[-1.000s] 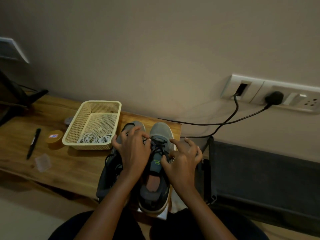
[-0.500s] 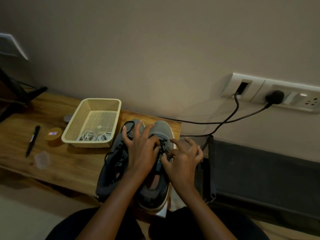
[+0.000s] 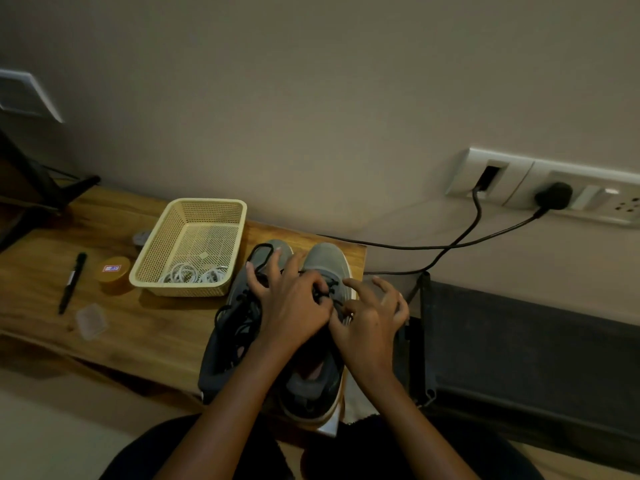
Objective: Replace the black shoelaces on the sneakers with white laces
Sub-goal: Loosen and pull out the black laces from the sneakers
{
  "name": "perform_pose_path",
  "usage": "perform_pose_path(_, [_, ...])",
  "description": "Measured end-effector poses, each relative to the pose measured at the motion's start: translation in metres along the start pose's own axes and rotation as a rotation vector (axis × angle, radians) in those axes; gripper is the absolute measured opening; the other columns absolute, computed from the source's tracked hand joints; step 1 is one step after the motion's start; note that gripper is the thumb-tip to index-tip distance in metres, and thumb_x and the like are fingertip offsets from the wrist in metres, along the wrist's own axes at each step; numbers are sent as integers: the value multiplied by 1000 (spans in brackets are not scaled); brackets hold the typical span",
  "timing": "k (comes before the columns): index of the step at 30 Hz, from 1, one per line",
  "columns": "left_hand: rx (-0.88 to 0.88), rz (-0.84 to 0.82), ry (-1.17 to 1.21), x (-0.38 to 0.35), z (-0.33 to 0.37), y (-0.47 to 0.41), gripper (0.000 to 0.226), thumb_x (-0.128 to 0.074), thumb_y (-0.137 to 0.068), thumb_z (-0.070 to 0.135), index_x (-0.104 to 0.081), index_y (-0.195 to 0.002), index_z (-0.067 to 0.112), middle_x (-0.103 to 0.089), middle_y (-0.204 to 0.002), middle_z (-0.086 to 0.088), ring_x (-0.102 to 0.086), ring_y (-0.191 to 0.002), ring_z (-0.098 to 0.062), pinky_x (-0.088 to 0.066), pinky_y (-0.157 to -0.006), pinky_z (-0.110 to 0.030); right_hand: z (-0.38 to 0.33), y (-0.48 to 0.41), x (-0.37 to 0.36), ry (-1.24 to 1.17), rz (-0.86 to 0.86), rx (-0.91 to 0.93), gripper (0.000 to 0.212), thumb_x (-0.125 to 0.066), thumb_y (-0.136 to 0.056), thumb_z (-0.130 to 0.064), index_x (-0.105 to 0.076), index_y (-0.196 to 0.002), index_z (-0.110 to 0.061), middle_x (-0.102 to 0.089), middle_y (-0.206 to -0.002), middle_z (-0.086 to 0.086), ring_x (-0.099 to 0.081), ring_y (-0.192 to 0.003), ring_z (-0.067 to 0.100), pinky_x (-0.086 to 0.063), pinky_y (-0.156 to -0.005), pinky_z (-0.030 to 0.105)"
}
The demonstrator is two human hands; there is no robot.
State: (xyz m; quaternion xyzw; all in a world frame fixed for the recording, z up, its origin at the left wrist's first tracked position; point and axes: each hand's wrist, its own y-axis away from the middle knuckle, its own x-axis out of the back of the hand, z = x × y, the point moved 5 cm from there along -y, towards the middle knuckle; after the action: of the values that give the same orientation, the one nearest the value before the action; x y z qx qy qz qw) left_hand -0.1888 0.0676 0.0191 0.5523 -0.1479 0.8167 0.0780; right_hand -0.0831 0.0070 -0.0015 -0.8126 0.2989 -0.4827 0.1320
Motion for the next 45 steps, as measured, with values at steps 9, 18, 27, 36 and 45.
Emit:
perform_pose_path(9, [-73, 65, -101, -3, 2, 2, 8, -61, -87, 30, -64, -94, 28, -34, -148, 4, -5, -144, -25, 28, -102, -49, -1, 1, 2, 29, -3, -12, 21, -75, -67, -19, -62, -51, -15, -67, -111, -3, -36, -122, 26, -25, -98, 57])
perform_pose_path(18, [197, 252, 102, 17, -34, -5, 12, -64, -83, 20, -62, -92, 27, -49, -133, 8, -26, -134, -19, -1, -108, -49, -2, 1, 0, -1, -7, -29, 21, -75, -68, -19, -63, -51, -14, -66, -114, -2, -33, -123, 25, -22, -99, 55])
perform_pose_path(27, [-62, -40, -158, -5, -4, 2, 17, -64, -82, 41, -61, -97, 34, -25, -152, 6, 4, -144, -27, 31, -98, -53, 0, 1, 1, -49, 0, -33, 20, -62, -71, -28, -70, -60, -13, -65, -115, -2, -31, -123, 23, -16, -101, 47])
perform_pose_path(36, [121, 313, 119, 16, -18, -3, 10, -74, -75, 27, -65, -72, 28, -54, -130, 9, -27, -135, -20, 1, -107, -48, 2, 2, 0, -28, -28, -58, 20, -66, -71, -25, -65, -54, -14, -65, -115, -2, -28, -124, 22, -17, -102, 51])
perform_pose_path(45, [-14, 4, 54, 3, -13, -4, 35, -63, -79, 32, -53, -112, 34, -20, -151, 6, 4, -143, -21, 11, -109, -50, -1, 2, 1, -47, -8, -28, 15, -68, -69, -23, -67, -57, -14, -65, -115, -1, -33, -122, 25, -24, -98, 56])
